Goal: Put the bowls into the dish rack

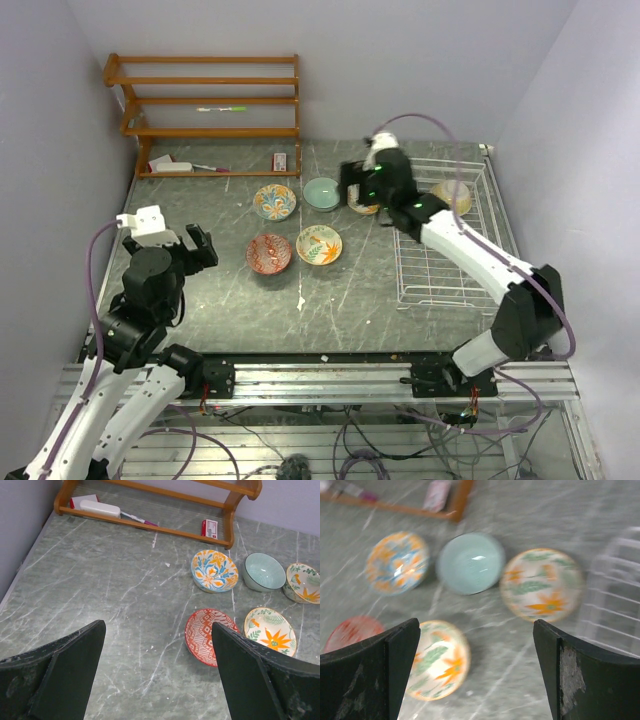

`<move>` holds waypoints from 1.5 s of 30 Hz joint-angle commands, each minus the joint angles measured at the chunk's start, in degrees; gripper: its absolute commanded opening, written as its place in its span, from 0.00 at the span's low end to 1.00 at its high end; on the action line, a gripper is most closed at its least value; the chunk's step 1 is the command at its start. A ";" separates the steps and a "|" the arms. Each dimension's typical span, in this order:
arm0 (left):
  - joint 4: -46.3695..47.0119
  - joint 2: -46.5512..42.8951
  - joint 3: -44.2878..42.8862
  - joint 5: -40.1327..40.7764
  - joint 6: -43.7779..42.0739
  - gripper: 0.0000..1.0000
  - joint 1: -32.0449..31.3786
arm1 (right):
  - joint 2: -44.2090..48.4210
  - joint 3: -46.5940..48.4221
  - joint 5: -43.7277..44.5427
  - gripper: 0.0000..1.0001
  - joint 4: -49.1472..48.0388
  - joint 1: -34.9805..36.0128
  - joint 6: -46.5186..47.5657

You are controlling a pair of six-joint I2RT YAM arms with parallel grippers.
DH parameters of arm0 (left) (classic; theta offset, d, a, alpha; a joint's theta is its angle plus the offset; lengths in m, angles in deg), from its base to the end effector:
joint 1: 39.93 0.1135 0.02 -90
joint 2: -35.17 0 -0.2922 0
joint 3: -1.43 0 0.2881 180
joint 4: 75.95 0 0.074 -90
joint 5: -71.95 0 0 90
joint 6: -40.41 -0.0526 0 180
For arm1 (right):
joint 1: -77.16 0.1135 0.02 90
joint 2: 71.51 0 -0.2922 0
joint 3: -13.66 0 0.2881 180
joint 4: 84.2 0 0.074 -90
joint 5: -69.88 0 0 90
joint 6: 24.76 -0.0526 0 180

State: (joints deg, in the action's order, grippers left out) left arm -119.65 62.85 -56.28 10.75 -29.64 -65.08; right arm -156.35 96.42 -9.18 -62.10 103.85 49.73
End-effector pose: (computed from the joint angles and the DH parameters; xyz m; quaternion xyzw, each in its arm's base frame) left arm 0.1261 -0.0312 0.3650 -0.1190 0.7677 -0.0489 0.6277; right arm 0.3585 0.1691 0.3426 -0.0299 0.8368 0.1200 0.5334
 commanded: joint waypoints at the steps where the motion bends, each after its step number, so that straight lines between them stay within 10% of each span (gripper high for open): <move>1: -0.84 -0.90 -0.47 4.85 1.63 0.98 0.62 | -5.52 4.60 -3.74 0.95 6.07 11.77 2.77; 19: -4.15 -5.61 -0.89 14.83 5.58 0.98 0.62 | -26.19 17.77 -22.93 0.81 5.25 29.25 12.48; 28: -4.99 -9.03 -0.72 17.79 6.59 0.98 0.62 | -36.43 23.60 -15.67 0.75 7.94 31.42 13.97; 45: -5.06 -9.00 -0.71 18.59 6.75 0.98 0.62 | -39.99 22.84 -11.80 0.32 7.83 33.05 15.06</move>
State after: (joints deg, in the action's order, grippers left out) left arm -124.90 54.17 -56.28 27.84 -23.61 -65.03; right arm -194.86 118.36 -21.84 -53.94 136.22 64.14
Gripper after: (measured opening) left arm 0.981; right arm 0.346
